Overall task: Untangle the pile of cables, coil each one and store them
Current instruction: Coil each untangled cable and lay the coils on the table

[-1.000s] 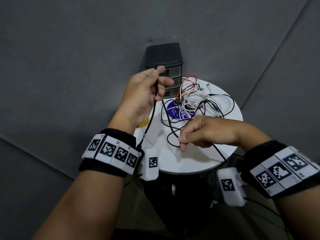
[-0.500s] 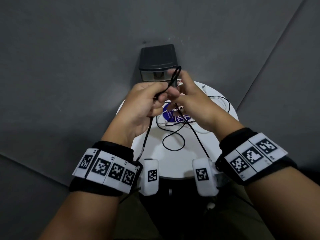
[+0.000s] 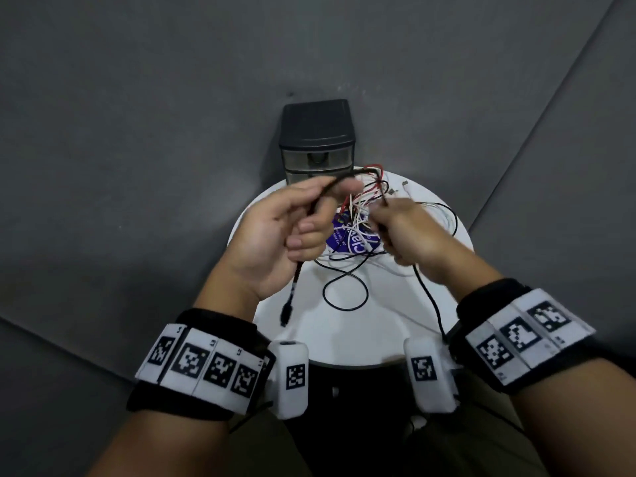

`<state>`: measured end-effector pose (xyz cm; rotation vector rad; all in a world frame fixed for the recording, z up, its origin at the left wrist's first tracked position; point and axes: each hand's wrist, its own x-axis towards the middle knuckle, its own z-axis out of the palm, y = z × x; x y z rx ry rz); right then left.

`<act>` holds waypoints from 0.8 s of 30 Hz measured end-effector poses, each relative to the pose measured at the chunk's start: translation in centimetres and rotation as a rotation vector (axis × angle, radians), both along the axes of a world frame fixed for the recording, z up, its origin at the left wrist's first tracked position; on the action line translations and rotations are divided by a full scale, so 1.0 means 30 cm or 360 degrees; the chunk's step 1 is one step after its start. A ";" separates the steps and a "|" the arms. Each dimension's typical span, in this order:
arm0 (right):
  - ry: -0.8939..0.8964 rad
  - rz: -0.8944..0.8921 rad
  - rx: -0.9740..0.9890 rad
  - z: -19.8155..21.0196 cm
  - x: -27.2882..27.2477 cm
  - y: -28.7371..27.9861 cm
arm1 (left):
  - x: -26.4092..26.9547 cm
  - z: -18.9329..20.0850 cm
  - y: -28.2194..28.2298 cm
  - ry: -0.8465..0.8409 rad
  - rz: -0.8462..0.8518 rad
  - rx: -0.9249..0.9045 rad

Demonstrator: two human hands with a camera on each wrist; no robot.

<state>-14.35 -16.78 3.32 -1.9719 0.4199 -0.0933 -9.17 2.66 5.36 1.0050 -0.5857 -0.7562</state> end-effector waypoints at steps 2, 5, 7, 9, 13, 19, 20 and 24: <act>0.0005 0.0264 -0.0412 -0.034 -0.015 0.051 | 0.019 0.007 -0.002 0.0062 0.0093 -0.0110; 0.0011 0.0622 -0.0629 -0.056 -0.035 0.127 | 0.047 -0.006 -0.006 0.0021 0.0305 -0.0075; 0.0053 0.0739 -0.0694 -0.046 -0.033 0.154 | 0.046 -0.023 -0.016 0.0000 0.0472 -0.0016; 0.0097 0.0865 -0.0783 -0.021 -0.022 0.174 | 0.039 -0.041 -0.031 -0.0003 0.0633 0.0033; 0.0023 0.0993 -0.0817 0.062 0.002 0.187 | 0.066 -0.084 -0.050 -0.0186 0.0755 0.0232; -0.0399 0.0697 -0.0717 0.169 0.027 0.078 | 0.020 -0.106 -0.022 -0.0482 0.0420 0.0384; -0.0470 0.0582 -0.0676 0.169 0.030 0.059 | 0.006 -0.103 -0.017 -0.0389 0.0385 0.0320; -0.0639 0.0278 -0.0379 0.127 0.030 0.036 | -0.024 -0.091 -0.008 -0.0081 0.0150 0.0221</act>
